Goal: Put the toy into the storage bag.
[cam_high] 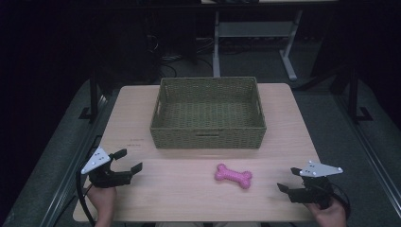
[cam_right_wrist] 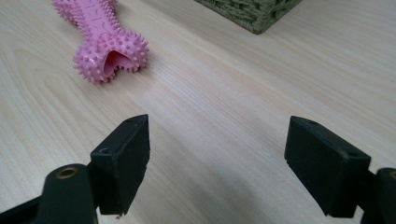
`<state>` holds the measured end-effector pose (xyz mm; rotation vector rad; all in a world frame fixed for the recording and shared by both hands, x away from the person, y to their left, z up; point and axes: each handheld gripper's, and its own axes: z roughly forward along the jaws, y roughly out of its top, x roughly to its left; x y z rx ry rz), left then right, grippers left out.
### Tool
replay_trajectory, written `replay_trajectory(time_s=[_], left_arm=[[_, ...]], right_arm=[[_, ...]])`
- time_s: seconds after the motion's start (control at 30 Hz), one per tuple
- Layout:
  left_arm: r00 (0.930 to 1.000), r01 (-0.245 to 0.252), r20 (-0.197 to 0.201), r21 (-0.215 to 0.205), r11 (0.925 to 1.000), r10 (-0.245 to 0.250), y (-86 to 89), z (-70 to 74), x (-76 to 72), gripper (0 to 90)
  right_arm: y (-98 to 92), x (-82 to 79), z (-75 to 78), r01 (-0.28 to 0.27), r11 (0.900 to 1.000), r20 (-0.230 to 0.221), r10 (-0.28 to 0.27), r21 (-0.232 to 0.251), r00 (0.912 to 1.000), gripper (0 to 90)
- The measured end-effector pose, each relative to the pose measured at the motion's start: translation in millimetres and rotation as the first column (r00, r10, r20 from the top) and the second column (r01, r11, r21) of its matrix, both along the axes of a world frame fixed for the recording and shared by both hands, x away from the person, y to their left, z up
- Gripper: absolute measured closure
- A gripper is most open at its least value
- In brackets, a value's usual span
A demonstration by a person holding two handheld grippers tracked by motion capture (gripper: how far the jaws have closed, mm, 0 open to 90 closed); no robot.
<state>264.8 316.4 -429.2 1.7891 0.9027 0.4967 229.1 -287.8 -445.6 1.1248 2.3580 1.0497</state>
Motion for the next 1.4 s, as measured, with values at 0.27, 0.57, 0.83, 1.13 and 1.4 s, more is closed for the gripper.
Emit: replay_trajectory(time_s=[0.27,0.57,0.83,1.13,1.4], left_arm=[[0.9999,0.008,-0.009,-0.002,1.0000,-0.008,0.4,-1.5,1.2,13.5],[0.9999,-0.001,-0.012,-0.027,0.9996,0.001,4.6,-2.1,0.7,13.5],[0.9999,0.003,-0.013,-0.027,0.9996,-0.004,3.2,-2.9,1.1,13.5],[0.9999,0.000,-0.013,-0.031,0.9995,0.000,5.2,-2.8,1.0,13.5],[0.9999,-0.003,-0.013,-0.036,0.9994,0.003,5.7,-3.0,1.2,13.5]], right_arm=[[10.4,7.7,5.9,-0.044,0.999,-0.036,0.044,-0.006,0.9984,18.9],[28.9,21.0,13.9,-0.153,0.987,-0.089,0.148,-0.050,0.9849,16.3],[40.1,29.7,18.5,-0.234,0.971,-0.150,0.224,-0.050,0.9629,16.1],[52.7,40.8,30.0,-0.292,0.954,-0.186,0.275,-0.068,0.9432,15.2],[61.6,46.8,33.7,-0.330,0.941,-0.202,0.309,-0.079,0.9295,15.2]])
